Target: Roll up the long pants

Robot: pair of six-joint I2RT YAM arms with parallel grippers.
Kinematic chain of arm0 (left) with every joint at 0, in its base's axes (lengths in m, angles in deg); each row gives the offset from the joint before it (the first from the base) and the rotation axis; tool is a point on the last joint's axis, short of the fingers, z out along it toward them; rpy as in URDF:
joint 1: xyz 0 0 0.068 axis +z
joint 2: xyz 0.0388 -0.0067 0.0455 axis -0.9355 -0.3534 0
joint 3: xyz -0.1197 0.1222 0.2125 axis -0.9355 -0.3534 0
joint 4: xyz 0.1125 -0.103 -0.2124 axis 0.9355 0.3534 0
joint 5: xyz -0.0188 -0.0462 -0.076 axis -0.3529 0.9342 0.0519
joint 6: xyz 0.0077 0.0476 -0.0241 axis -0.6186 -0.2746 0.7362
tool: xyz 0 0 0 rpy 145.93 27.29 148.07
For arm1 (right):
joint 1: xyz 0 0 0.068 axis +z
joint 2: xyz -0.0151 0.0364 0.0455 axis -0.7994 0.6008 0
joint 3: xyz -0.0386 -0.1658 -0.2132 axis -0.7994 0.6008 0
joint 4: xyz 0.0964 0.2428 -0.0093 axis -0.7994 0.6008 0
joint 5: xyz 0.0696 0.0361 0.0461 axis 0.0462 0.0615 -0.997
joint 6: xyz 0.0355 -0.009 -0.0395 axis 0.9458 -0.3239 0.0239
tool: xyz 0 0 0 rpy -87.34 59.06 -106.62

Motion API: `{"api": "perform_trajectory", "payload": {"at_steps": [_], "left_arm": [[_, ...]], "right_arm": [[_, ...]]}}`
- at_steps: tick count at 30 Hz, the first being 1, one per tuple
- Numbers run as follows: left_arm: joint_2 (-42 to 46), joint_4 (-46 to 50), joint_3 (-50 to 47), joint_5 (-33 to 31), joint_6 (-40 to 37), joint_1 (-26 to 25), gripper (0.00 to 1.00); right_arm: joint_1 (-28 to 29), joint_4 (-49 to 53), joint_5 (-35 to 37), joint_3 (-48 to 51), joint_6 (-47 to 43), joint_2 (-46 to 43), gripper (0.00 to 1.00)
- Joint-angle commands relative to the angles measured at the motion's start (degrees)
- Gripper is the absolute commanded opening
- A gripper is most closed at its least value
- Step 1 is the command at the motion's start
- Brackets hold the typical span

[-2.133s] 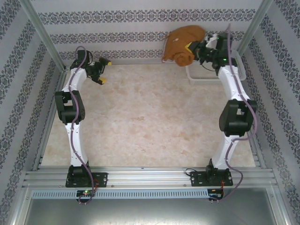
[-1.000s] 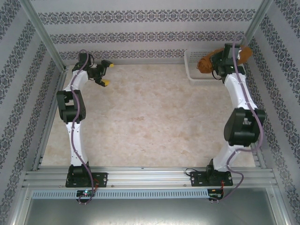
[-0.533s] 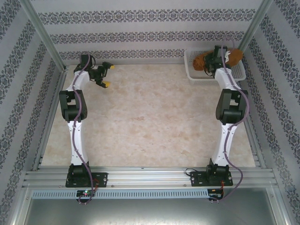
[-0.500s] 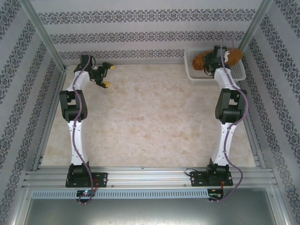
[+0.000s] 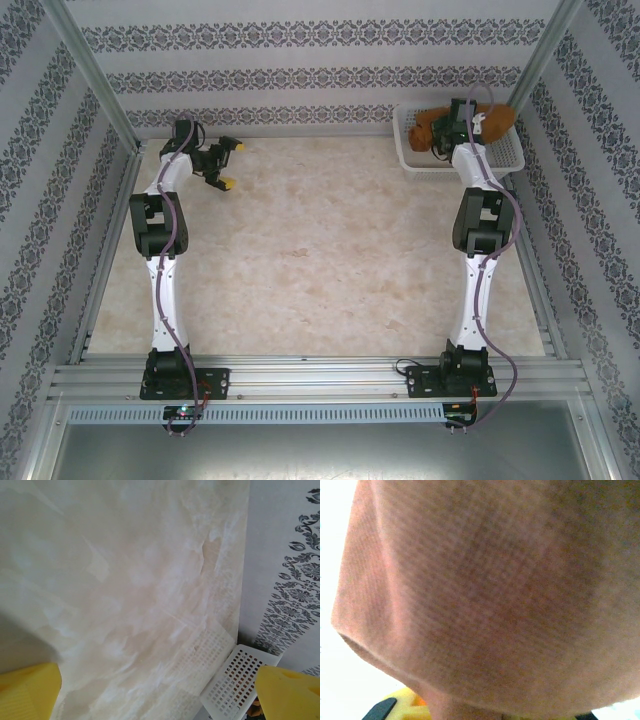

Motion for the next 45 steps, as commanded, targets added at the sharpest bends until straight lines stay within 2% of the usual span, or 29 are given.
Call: {"api": "perform_trajectory", "payload": {"at_steps": [1,4,5,7,8,9,19,28,31,33,35,38,42,45], "left_arm": [[-2.2,1.8,0.3,-0.2,-1.3,0.2,1.00],[-1.7,1.7,-0.3,-0.1,-1.5,0.2,1.00],[-1.6,1.4,-0.7,0.0,-1.5,0.2,1.00],[-1.1,0.6,-1.4,0.2,-1.3,0.2,1.00],[-0.8,0.3,-1.8,0.3,-1.2,0.2,1.00],[-0.7,0.0,-2.0,0.4,-1.2,0.2,1.00],[1.0,-2.7,-2.6,1.1,-1.8,0.2,1.00],[1.6,0.4,7.2,4.0,-8.9,0.2,1.00],[4.6,0.1,6.1,4.8,-15.7,0.2,1.00],[8.6,4.0,3.5,0.4,-25.4,0.2,1.00],[15.0,3.7,-4.1,-6.0,-35.0,0.2,1.00],[28.4,-10.5,-27.0,-10.8,-43.6,0.3,1.00],[46.0,-32.9,-58.6,-22.1,-44.7,0.2,1.00],[55.8,-46.5,-76.1,-30.2,-45.2,0.1,1.00]], "right_arm": [[-1.6,8.7,4.6,-1.0,0.6,1.8,0.15],[-2.2,12.5,3.5,-2.1,1.6,2.0,0.54],[-2.2,13.7,3.1,-2.7,1.6,1.9,0.64],[-2.2,16.9,2.9,-4.6,0.8,2.0,0.73],[-2.2,18.5,3.0,-5.7,0.0,1.8,0.94],[-2.2,20.2,3.0,-6.7,-1.0,1.5,0.98],[-0.4,27.7,8.4,-6.2,-16.4,-8.6,0.98],[1.5,32.4,10.1,-11.8,-29.4,-16.1,0.98],[3.2,30.1,11.7,-4.9,-35.7,-21.9,0.98],[5.1,21.0,13.0,8.7,-42.9,-29.4,0.98],[6.9,11.4,12.5,23.6,-49.2,-36.6,0.98],[8.6,0.4,13.8,44.5,-54.2,-45.8,0.98],[10.9,-14.8,17.7,68.2,-58.9,-54.8,0.98],[11.4,-25.0,20.1,78.8,-60.8,-57.1,0.98]]}}
